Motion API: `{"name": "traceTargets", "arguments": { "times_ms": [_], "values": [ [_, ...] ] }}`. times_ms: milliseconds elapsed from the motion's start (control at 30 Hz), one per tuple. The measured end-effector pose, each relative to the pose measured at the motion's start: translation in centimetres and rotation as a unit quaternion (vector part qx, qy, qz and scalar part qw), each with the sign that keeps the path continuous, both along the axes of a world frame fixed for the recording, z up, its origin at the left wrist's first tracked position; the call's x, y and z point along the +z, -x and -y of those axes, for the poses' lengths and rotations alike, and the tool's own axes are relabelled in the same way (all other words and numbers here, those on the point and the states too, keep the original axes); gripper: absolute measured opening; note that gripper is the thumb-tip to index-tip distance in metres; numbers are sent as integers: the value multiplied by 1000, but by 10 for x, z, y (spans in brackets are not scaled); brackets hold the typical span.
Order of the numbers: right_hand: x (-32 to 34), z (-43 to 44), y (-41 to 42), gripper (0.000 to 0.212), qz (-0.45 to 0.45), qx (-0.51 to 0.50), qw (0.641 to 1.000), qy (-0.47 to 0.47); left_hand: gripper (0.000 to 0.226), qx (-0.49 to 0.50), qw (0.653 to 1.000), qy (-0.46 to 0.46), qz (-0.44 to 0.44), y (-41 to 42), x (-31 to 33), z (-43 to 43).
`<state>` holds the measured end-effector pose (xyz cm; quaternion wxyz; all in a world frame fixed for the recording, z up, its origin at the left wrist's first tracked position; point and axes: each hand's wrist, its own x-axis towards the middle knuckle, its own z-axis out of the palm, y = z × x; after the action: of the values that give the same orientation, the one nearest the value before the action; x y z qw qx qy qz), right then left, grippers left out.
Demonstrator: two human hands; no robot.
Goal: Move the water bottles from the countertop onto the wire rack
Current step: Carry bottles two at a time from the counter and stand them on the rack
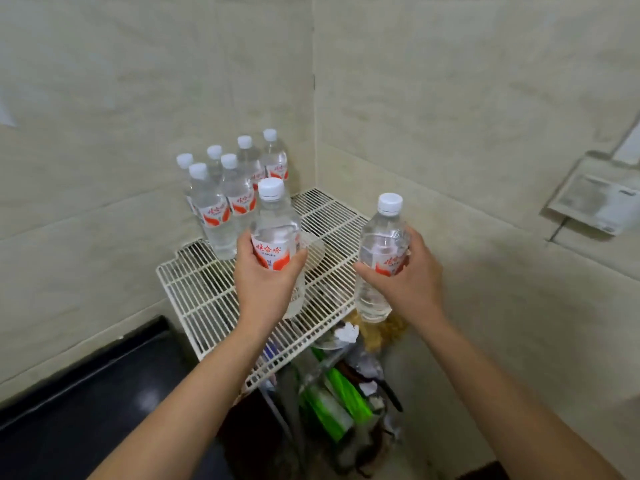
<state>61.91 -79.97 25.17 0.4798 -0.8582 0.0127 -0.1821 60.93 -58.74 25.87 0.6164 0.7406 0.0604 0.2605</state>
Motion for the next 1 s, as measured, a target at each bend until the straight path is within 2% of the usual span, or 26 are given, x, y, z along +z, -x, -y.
{"name": "traceTargets", "arguments": {
  "times_ms": [133,333,633,733,867,1000],
  "values": [
    [-2,1,-63,80,13,38,999,-3,72,48,999,-3,4,-46,-6,11],
    [0,-7,-152,93,16,153,988,-19,79,165,986,-1,-8,-97,-12,35],
    [-19,-28,-202,96,24,257,966,34,76,272,959,-13,-78,-121,-22,50],
    [-23,-25,-203,100,21,273,960,53,85,264,961,-15,-82,-117,-28,47],
    [-16,-18,-205,96,5,292,954,67,98,210,971,-83,-83,-107,-25,30],
    [11,-23,-211,83,47,296,954,5,73,162,972,-161,-57,-104,7,9]
  ]
}}
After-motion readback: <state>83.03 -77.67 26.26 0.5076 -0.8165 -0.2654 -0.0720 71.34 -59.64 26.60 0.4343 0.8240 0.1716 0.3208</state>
